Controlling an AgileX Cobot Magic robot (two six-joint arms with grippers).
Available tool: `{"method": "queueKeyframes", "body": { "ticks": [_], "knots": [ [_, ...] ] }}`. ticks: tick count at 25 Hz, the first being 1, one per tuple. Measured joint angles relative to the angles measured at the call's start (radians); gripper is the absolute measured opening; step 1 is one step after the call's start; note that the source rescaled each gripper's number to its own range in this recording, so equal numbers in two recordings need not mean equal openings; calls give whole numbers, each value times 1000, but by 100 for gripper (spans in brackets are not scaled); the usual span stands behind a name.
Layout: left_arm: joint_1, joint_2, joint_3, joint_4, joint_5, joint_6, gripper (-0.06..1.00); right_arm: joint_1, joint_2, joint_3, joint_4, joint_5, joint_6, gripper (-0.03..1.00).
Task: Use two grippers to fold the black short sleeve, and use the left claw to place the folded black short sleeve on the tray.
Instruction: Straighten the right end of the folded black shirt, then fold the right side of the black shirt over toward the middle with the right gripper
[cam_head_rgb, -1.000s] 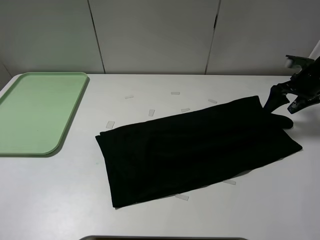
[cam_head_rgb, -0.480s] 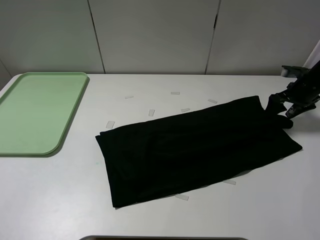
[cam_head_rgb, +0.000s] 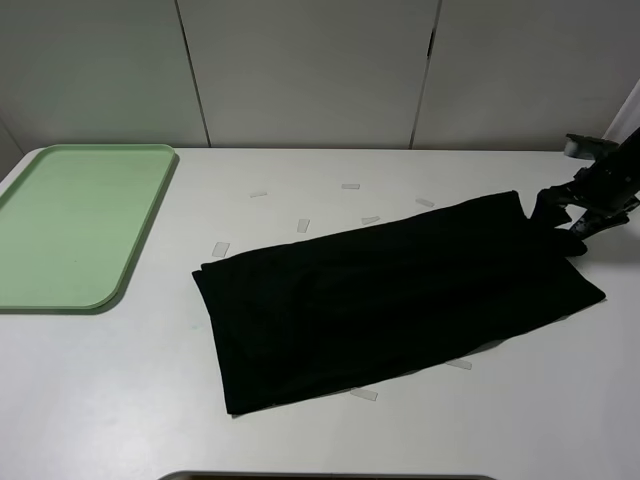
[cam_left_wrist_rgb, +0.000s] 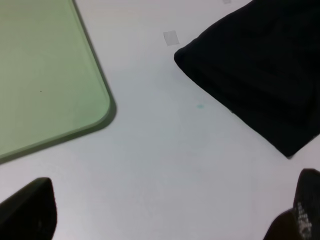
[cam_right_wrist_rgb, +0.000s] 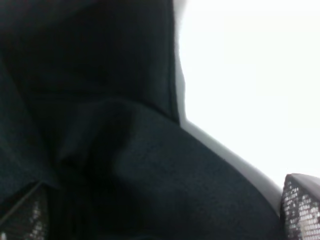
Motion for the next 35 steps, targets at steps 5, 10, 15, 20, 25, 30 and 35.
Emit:
{"method": "queueKeyframes", "body": {
  "ticks": [5,10,15,20,25,30,35],
  "knots": [
    [0,0,0,0,0,0,94,-5,3,0,71,47,0,100],
    [0,0,0,0,0,0,94,-4,3,18,100,77,-2,100],
    [0,0,0,0,0,0,94,10,-5,48,123,77,-23,100],
    [0,0,0,0,0,0,94,35,1,58,152,77,-27,70],
    [0,0,0,0,0,0,94,50,8,63,164,71,-29,32],
    [0,0,0,0,0,0,94,51,8,63,136,71,-28,17],
    [0,0,0,0,0,0,94,68,-10,63,20,31,78,17]
  ]
}}
